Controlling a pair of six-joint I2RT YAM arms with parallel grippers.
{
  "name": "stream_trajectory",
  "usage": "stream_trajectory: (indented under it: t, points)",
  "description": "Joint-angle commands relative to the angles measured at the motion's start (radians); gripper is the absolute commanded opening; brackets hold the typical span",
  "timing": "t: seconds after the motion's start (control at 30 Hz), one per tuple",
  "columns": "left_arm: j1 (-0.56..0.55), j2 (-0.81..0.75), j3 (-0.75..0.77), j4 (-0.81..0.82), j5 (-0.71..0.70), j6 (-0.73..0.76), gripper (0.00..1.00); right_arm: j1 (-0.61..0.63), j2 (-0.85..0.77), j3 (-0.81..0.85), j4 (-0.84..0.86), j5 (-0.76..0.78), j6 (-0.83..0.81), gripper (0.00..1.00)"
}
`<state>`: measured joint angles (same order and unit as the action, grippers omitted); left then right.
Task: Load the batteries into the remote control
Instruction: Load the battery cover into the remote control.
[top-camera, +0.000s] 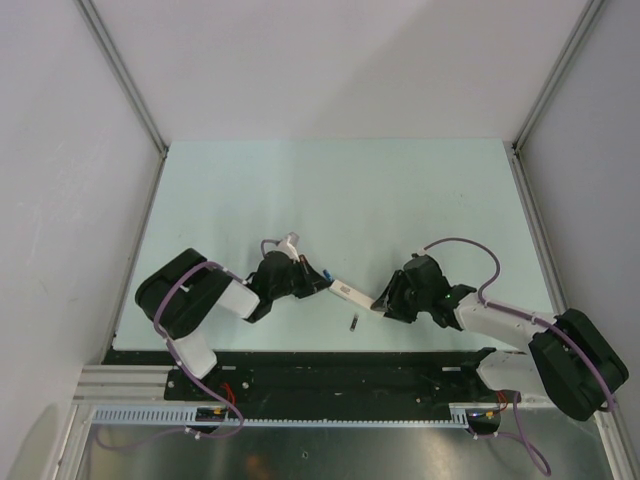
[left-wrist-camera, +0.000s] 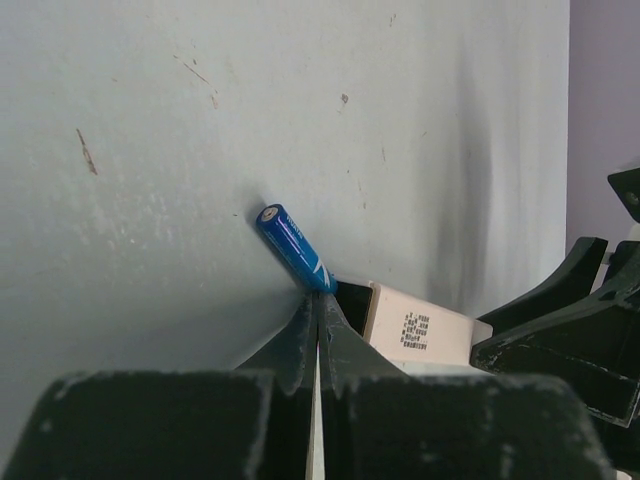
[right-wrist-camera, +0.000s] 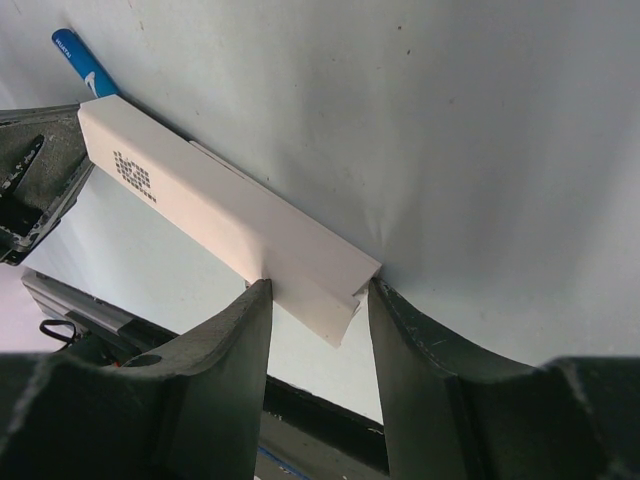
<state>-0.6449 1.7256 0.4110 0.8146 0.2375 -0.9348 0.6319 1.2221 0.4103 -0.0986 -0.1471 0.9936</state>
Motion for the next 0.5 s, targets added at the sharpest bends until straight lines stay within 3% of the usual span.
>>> stream_trajectory:
  t: [0.0,0.47]
  points:
    - [-0.055,0.003,-0.012,0.067,0.111,-0.03,0.0,0.028,0.096,-0.047,-0.112,0.089,-0.03,0.47]
    - [-0.09,0.015,-0.014,0.089,0.112,-0.035,0.0,0.035,0.14,-0.025,-0.085,0.08,-0.026,0.47]
